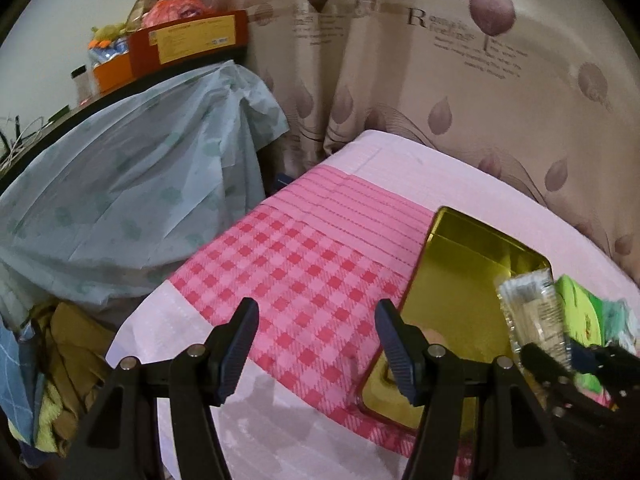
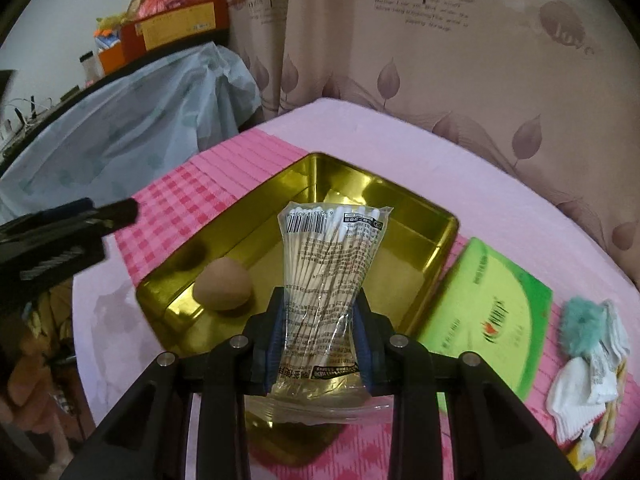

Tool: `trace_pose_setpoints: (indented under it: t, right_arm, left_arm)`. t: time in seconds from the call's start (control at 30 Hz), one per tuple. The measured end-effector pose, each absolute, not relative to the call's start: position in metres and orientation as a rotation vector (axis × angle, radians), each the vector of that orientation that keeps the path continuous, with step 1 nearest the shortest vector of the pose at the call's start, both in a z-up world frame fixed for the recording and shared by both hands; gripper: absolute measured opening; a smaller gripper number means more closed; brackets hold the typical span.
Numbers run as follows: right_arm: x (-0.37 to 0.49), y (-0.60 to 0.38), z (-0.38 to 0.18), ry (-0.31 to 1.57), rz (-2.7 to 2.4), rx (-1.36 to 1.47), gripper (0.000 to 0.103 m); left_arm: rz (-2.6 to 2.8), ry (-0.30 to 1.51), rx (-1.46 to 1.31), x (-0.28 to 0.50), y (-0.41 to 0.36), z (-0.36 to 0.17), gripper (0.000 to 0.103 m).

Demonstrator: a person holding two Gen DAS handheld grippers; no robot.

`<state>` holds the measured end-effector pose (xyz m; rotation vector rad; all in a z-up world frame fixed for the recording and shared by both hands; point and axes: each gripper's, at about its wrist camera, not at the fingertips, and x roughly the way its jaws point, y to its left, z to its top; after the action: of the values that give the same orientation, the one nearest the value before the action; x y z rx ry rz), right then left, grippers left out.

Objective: Organize soft objects
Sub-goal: 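Lower the cotton swab pack into the gold tin and open right tool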

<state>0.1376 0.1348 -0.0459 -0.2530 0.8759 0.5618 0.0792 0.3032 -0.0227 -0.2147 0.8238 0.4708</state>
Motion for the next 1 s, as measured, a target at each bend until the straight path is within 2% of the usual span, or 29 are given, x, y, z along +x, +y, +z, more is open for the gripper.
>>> trace_pose_setpoints:
  t: [0.63, 0.83, 1.0]
  right_arm:
    - [0.169, 0.163, -0.092, 0.980, 0.542, -0.326, 0.032]
    - [0.165, 0.160, -0.083, 0.954, 0.562, -0.302, 0.056]
    - [0.149, 0.143, -0.047, 0.869, 0.581, -0.259, 0.058]
  left_arm:
    - [0.560, 0.810, -0.336, 0.070, 0.333, -0.025, 0.062]
    - [0.552, 0.813, -0.325, 0.071, 0.331, -0.025, 0.062]
    - [0.547, 0.814, -0.305, 0.073, 0.328, -0.025, 0.062]
